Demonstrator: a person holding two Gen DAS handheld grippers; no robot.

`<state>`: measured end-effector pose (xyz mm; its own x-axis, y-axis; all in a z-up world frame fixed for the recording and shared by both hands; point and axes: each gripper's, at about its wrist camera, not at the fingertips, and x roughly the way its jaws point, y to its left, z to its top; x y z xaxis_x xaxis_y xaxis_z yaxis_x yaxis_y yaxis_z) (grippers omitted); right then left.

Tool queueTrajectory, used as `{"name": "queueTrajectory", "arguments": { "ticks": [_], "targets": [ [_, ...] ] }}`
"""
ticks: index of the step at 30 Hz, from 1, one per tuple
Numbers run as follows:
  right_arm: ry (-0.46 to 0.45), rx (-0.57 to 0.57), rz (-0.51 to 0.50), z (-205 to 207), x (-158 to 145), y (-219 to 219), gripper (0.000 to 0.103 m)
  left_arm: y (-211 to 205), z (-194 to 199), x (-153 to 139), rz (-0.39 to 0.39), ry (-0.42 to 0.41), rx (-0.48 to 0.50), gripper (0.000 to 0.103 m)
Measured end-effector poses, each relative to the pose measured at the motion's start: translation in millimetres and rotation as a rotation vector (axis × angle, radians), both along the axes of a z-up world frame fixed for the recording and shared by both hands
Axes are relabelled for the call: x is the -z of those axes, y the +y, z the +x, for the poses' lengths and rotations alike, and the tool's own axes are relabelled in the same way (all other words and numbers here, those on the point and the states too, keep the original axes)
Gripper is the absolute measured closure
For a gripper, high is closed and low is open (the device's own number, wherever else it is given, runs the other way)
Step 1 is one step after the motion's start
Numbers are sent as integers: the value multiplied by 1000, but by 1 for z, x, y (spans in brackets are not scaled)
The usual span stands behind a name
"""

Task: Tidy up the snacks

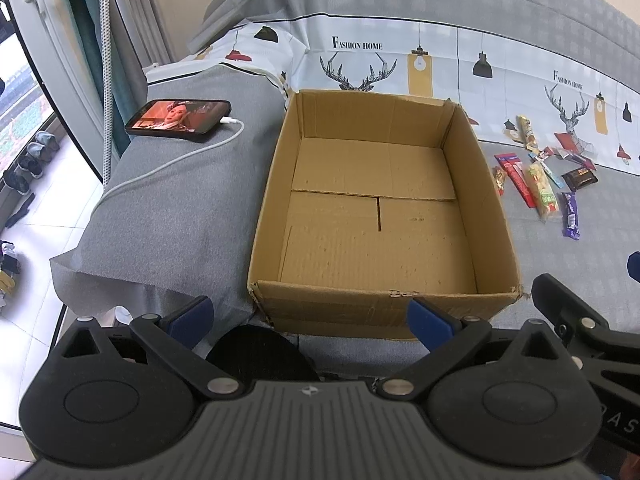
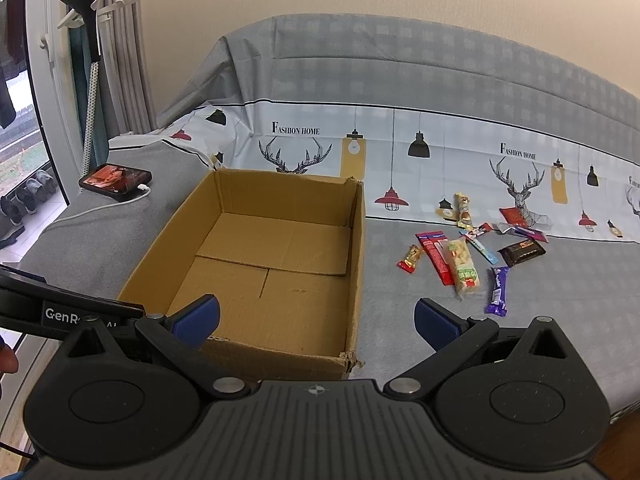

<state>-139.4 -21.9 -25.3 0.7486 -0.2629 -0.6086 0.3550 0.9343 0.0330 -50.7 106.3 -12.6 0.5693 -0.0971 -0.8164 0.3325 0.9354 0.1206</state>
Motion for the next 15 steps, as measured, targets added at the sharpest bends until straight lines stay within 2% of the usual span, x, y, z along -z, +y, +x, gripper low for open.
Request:
{"name": "queueTrajectory", "arguments": {
  "ticks": [10, 15],
  "targets": [
    [-36, 16, 59, -5, 4, -18, 0, -17, 1, -2, 24, 18, 13, 0],
    [-41, 43, 31, -9, 5, -31, 0, -34, 0, -3, 33, 7, 40, 0]
  ]
}}
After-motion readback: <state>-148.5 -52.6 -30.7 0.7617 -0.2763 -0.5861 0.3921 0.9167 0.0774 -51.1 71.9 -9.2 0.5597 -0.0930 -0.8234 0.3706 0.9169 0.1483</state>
